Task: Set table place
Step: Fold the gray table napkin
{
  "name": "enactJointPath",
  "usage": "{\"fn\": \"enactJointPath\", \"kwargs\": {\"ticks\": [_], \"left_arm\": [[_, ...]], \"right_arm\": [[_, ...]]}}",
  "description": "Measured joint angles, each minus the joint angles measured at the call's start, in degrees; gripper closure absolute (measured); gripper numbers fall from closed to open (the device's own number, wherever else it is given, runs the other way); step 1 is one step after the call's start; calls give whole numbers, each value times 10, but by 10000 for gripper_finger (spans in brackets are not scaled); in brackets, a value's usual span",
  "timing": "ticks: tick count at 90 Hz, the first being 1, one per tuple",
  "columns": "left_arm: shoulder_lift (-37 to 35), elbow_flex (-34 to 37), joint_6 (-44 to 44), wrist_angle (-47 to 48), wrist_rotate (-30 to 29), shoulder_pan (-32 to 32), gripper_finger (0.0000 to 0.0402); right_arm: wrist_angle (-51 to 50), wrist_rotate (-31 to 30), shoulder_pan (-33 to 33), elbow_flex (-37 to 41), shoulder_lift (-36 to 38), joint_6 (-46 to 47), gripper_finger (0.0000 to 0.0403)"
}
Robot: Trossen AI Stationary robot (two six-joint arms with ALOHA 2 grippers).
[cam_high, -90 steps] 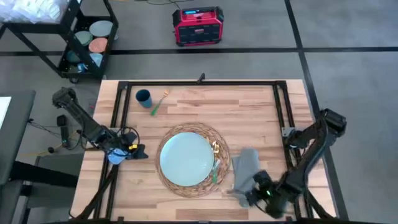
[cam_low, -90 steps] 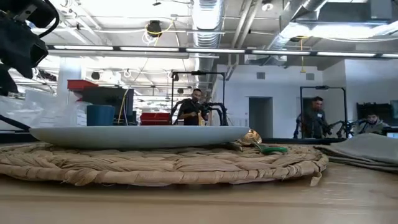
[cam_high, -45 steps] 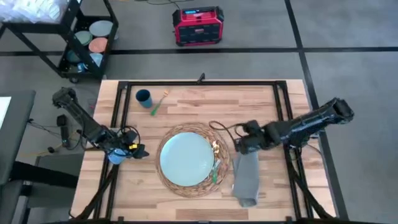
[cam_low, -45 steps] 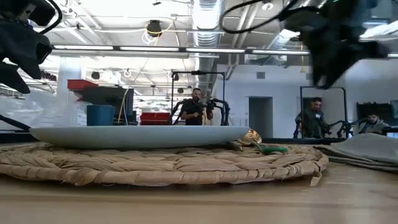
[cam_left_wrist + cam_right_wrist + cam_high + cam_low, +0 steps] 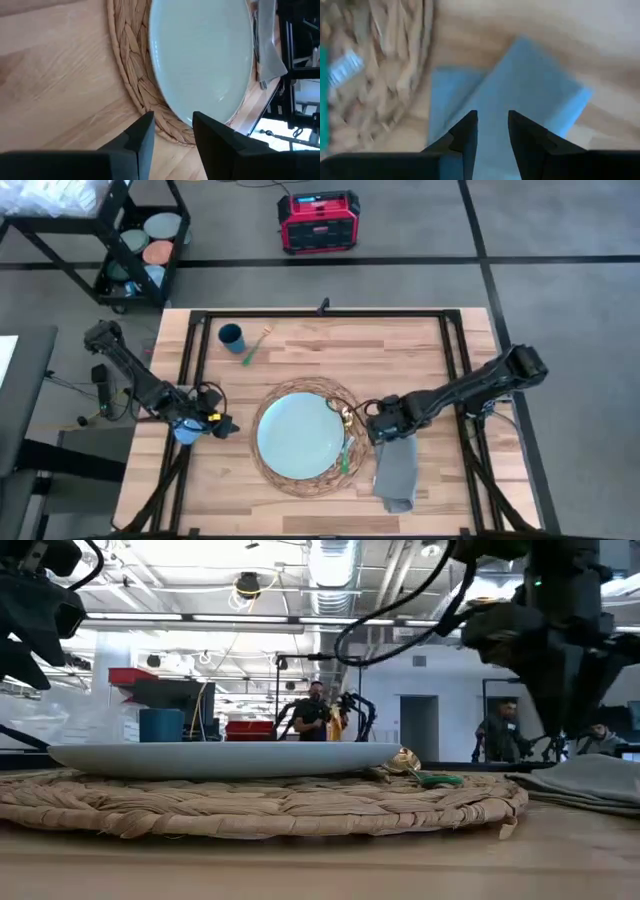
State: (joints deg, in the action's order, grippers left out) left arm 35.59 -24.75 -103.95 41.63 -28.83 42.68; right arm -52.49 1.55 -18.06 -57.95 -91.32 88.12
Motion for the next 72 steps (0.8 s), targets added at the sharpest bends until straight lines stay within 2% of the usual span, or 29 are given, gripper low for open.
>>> {"fn": "enactJointPath", "kwargs": {"ticks": [17, 51, 72], "left_arm": [[0, 0, 4, 0, 0, 0, 283], [0, 0, 18, 0, 0, 0, 283], [0, 0, 26, 0, 0, 0, 283]], "right_arm": [[9, 1, 9, 1, -10, -1, 305], [8, 1, 70, 1, -9, -47, 305], [3, 1, 76, 1, -9, -48, 305]]}}
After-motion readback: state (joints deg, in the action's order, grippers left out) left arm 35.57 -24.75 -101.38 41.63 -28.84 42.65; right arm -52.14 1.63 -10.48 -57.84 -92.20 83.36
